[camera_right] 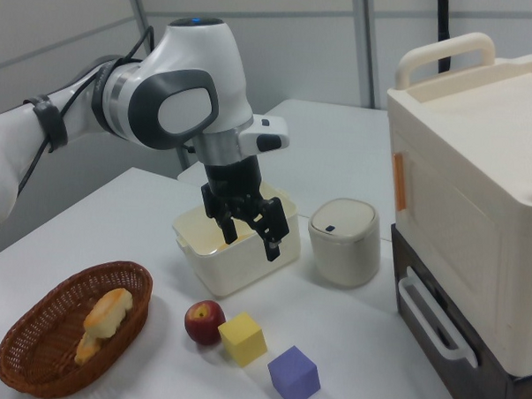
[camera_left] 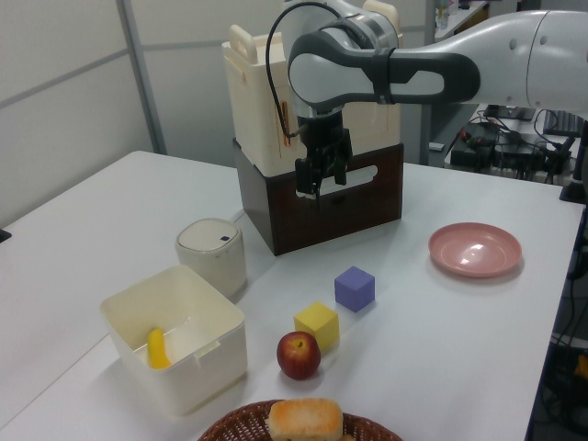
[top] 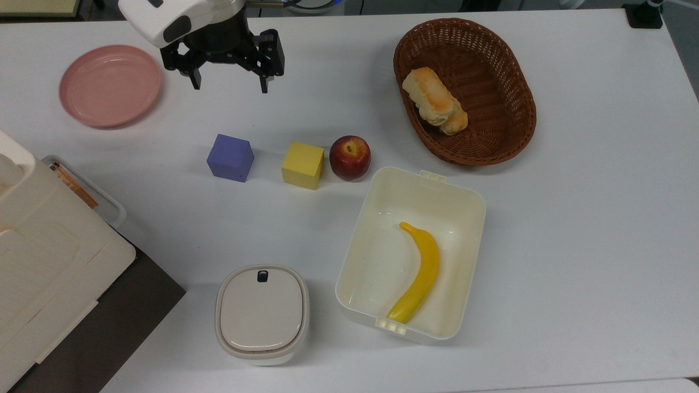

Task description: Put the bread on the table

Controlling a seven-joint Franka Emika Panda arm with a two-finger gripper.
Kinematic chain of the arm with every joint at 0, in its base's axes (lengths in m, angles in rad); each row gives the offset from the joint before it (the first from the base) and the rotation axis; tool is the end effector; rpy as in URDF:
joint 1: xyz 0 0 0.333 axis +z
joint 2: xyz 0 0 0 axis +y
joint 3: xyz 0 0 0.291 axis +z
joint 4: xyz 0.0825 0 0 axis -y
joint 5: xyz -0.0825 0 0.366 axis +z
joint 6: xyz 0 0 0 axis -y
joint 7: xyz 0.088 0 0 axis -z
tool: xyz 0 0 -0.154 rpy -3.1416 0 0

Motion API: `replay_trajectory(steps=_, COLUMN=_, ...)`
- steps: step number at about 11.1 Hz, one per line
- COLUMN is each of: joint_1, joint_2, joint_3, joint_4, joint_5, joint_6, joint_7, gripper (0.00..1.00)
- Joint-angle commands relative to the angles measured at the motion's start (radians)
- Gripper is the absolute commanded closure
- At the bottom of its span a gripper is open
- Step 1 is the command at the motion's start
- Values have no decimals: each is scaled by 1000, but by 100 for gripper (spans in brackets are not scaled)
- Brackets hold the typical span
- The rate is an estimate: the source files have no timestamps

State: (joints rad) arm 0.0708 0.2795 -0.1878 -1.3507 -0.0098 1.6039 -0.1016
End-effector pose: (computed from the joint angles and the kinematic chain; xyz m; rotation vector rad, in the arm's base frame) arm 0.6101 -0.0603 0.4970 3.0826 -0.0129 -0.0432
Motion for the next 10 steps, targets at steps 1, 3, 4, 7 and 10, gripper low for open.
replay_trajectory(steps=1, joint_1=11, joint_2=-22, joint_3=-2, joint_4=-34, joint_5=4, joint_6=14, joint_7=-4, gripper=0)
replay_trajectory(steps=3, joint_1=11, joint_2=-22, joint_3=-2, joint_4=-34, joint_5=4, joint_6=14, joint_7=-6, gripper=0)
replay_trajectory(steps=4, joint_1=14, joint_2=-22, joint_3=-2, joint_4=-36, joint_5=4, joint_6=14, joint_7=-6, gripper=0)
replay_trajectory(steps=7, joint_1=20, joint_2=-20, joint_3=-2, joint_4=-36, joint_5=2, joint_6=11, joint_7=-6, gripper=0)
replay_trajectory(steps=10, joint_1=20, joint_2=-20, joint_3=-2, joint_4=-36, joint_5=2, joint_6=11, joint_7=-6, gripper=0)
